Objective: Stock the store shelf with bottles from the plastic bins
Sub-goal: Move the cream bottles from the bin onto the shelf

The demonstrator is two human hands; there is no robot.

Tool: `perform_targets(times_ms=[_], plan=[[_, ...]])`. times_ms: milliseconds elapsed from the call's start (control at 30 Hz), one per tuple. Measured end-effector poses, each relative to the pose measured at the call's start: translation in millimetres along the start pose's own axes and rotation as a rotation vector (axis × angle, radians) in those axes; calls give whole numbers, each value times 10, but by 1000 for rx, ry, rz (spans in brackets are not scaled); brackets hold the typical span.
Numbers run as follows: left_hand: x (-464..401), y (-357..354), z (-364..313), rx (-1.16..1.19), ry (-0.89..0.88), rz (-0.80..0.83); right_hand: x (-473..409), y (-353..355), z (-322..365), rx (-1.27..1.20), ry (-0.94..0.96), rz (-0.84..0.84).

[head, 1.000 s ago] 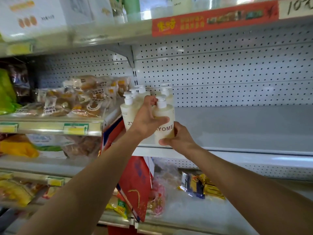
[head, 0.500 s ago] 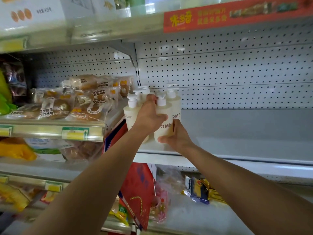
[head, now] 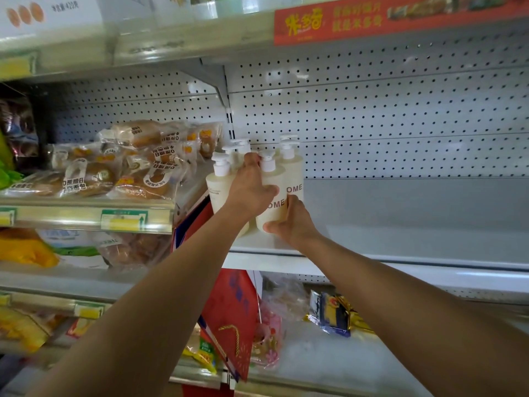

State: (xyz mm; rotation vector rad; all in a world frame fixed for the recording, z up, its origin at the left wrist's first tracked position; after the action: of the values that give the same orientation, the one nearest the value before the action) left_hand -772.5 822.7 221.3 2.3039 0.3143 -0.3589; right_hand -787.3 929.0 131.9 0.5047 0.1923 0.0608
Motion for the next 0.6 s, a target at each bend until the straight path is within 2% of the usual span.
perform_targets(times_ms=[167, 367, 467, 600], plan=[[165, 7, -96, -145, -57, -48, 180, 98, 10, 197, 94, 32], [639, 66, -181, -214, -163, -143, 603, 433, -9, 558, 270, -34], [962, 11, -186, -247, -166, -156, 860, 605, -21, 626, 343, -69], [1362, -209, -117, -156, -109, -66, 1250, 790, -99, 640, 413, -94]])
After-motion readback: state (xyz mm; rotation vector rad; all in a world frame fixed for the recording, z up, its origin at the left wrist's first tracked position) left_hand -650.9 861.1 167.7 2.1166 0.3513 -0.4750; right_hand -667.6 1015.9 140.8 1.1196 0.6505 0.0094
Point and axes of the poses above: each hand's wrist, its own x-axis away from the middle knuckle, its own y-axis out of the back of the hand, z = x × y, the point moved 8 cm from there along -x, towards the middle knuckle, and after that the axes turned 2 degrees about y, right-handed, at the moved point
